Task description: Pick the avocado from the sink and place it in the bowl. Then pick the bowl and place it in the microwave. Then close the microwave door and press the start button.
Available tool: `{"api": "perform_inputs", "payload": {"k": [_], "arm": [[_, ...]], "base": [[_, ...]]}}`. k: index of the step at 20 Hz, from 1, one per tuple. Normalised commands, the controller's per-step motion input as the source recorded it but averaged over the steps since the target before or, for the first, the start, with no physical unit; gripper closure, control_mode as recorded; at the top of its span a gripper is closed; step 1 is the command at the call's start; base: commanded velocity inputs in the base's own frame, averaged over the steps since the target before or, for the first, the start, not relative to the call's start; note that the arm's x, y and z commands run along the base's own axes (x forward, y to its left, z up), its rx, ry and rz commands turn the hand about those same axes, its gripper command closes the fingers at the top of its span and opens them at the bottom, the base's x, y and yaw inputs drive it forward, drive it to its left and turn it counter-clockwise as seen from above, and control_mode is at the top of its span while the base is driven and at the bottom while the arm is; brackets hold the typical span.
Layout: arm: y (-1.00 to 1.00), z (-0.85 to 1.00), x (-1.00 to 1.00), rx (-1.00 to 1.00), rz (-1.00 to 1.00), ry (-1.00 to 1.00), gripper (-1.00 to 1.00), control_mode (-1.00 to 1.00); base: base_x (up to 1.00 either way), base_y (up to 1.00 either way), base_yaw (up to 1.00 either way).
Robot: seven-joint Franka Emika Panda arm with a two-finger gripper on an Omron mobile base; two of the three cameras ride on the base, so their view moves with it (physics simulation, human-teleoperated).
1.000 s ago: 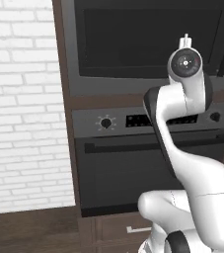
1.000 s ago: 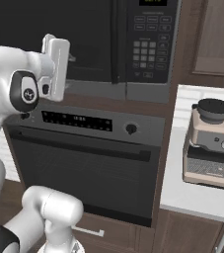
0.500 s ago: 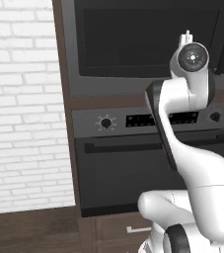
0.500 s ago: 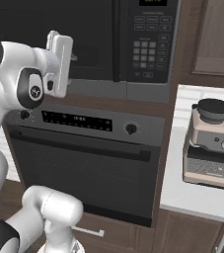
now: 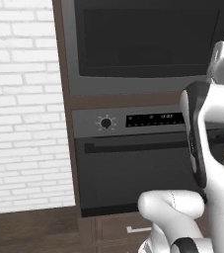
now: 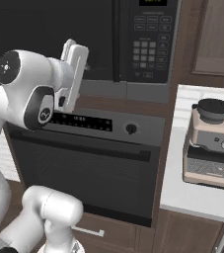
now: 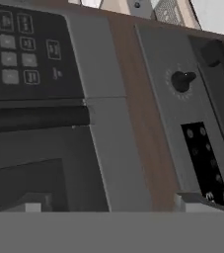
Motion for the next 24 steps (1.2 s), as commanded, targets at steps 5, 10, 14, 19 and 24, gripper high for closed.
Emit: {"api": "perform_inputs", "payload": {"k": [5,10,14,19,24], "arm": [[-0.9,-0.08,-0.89,0.17,0.06,0.0,-1.0,-1.0],[-0.68,-0.23,-0.19,0.09,0.11,0.0,-1.0,-1.0],[-0.21,-0.2,0.1,0.03,0.1,0.0,-1.0,-1.0],[-0.17,-0.21,0.14,0.02,0.06,0.0,-1.0,-1.0],[-0.21,-0.04,0.15,0.05,0.06,-0.1,-1.0,-1.0]], "base": [[0.0,0.0,0.0],[0.0,0.0,0.0],[0.0,0.0,0.0],[0.0,0.0,0.0],[0.0,0.0,0.0]]}}
